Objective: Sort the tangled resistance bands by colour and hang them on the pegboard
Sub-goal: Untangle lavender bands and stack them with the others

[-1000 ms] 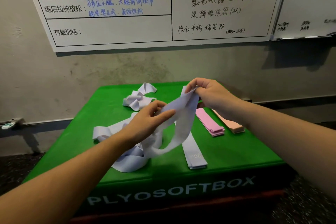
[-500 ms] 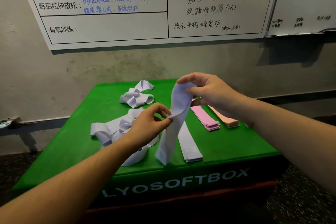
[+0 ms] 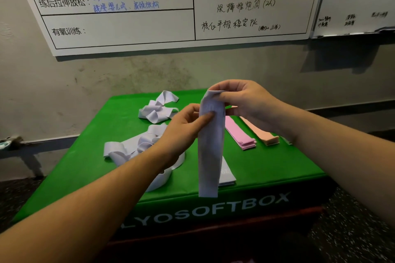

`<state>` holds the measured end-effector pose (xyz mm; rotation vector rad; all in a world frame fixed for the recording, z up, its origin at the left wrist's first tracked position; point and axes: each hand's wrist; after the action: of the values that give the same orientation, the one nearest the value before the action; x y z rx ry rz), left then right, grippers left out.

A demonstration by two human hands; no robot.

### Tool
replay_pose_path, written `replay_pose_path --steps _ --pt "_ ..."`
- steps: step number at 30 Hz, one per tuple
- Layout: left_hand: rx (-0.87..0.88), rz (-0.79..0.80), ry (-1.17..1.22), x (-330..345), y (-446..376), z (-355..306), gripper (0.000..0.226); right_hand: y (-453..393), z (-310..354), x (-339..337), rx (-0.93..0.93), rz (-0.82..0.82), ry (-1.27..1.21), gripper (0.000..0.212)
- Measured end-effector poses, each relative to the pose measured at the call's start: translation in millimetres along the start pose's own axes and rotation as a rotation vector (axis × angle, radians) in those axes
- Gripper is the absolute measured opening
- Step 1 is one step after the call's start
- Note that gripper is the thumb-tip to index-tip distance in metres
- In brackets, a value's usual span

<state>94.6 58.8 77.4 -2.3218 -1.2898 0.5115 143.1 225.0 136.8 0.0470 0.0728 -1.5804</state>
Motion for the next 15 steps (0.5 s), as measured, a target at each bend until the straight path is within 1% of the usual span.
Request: replay_pose_path --steps 2,6,9,12,15 --pt "-0.029 0.003 0.027 4 -3 2 0.021 -2 -4 0 -0.004 -0.039 -0.030 0.024" --pt "-0.048 -0.027 0.068 14 -7 3 0.033 -6 -14 2 0.012 -0.148 -0.104 0.021" --pt "-0.045 -0.119 0.084 21 -11 2 0.021 -6 -28 6 0.070 -0.169 -0.209 0.021" --pt "-0.062 -0.202 0.155 24 -17 3 0.014 -1 -51 9 0.108 -0.166 -0.162 0.036" --pt "-0.107 -0.288 0.320 29 -24 -1 0.010 8 -74 9 0.087 -0.109 -0.041 0.053"
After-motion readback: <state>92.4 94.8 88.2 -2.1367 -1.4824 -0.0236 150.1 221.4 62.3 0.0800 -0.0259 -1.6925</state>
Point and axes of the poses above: each hand's wrist, its own y-axis away from the middle knuckle, its own x-axis out of the palm, z = x × y, and after that the axes turned 15 degrees about x, right-handed
